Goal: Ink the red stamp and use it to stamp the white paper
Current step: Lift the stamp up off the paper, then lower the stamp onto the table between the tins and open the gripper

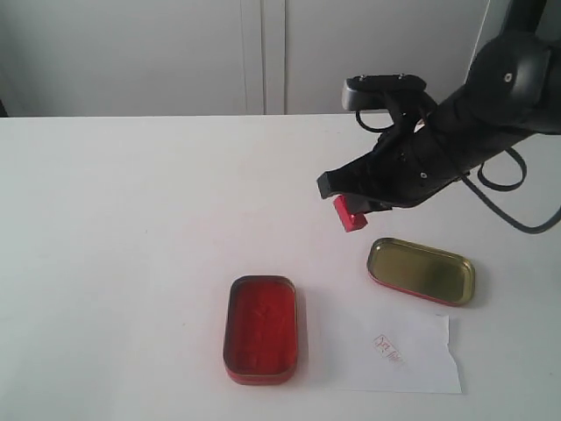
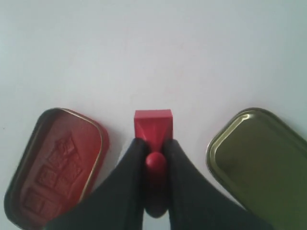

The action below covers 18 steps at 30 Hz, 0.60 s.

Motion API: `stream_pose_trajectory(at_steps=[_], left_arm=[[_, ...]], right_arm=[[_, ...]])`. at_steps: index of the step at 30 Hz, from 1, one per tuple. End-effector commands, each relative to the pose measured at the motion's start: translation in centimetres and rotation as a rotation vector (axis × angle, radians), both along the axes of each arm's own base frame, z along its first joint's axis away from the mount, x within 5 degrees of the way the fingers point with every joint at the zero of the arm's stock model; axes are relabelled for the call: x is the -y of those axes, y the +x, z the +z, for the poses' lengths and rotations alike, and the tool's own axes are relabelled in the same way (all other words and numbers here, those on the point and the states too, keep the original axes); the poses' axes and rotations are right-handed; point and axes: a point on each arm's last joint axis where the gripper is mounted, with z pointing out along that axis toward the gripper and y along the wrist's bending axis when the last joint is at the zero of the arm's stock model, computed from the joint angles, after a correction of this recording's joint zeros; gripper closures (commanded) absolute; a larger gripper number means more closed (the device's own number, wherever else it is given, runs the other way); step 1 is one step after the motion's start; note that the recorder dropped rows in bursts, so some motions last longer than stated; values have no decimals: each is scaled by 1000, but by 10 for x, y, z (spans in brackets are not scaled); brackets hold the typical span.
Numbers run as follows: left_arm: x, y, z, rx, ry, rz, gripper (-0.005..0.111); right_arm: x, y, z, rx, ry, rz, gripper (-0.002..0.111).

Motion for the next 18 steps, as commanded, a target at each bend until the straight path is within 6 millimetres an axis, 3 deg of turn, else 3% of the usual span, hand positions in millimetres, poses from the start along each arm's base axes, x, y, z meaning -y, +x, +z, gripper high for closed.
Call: stream_pose_trajectory(at_steps=[1, 11, 18], left_arm=[[0, 0, -1, 1, -13, 0, 107], [0, 0, -1, 1, -13, 0, 107], [0, 0, -1, 1, -13, 0, 107]], right_arm=[[6, 6, 5, 16, 79, -24, 108], [-3, 28, -39, -132, 303, -31, 108], [-6, 37, -77, -224, 317, -54, 108]])
